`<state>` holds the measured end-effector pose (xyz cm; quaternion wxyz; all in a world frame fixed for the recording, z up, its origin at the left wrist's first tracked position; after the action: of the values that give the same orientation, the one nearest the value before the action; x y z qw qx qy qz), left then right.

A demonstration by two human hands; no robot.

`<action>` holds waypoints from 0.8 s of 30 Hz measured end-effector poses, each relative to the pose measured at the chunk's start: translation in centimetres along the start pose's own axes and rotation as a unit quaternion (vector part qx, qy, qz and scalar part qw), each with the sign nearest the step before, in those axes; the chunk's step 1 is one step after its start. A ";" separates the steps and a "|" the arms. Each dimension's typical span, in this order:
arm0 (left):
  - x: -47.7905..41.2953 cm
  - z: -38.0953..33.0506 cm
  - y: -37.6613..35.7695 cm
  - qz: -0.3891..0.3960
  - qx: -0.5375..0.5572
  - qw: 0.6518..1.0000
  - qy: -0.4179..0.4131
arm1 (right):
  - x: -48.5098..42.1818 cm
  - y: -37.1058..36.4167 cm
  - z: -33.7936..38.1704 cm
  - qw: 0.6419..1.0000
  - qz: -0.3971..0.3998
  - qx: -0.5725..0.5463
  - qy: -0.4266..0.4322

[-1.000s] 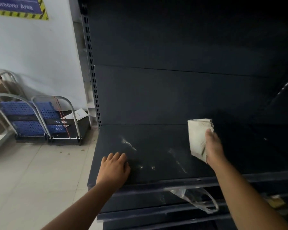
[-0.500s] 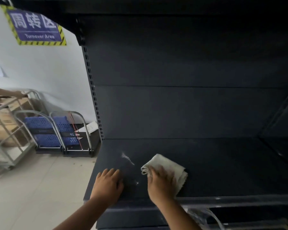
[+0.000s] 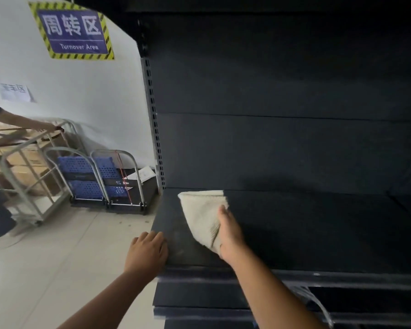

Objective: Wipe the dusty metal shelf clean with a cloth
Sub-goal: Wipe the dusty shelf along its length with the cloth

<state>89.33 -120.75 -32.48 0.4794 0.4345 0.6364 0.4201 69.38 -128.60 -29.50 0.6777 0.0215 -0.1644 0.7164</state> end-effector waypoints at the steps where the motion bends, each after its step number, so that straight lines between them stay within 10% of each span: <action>1: -0.1 0.1 -0.1 0.009 -0.005 1.000 0.001 | -0.7 1.5 0.9 1.000 -0.029 0.004 0.012; 8: -0.5 1.6 -1.3 0.038 0.032 0.998 -0.024 | -2.6 5.3 3.2 0.943 -0.172 0.265 0.102; 15: -1.3 6.0 -1.1 0.022 0.088 0.995 -0.033 | 0.1 -5.3 -5.8 0.756 -0.037 0.652 0.057; 24: -4.4 16.0 3.2 -0.045 0.157 0.987 -0.007 | 3.4 -24.0 -11.2 0.805 0.072 0.588 0.041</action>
<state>106.11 -122.18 -31.41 0.4285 0.4781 0.7099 0.2897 94.69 -121.68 -34.29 0.4878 0.3743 0.3151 0.7230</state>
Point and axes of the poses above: each hand's wrist, its own x-axis away from the middle knuckle, its own y-axis out of the back of the hand, z = x × y, the point moved 5 cm from there along -x, towards the middle knuckle, and after that the axes turned 2 degrees about y, right-handed, at the moved point
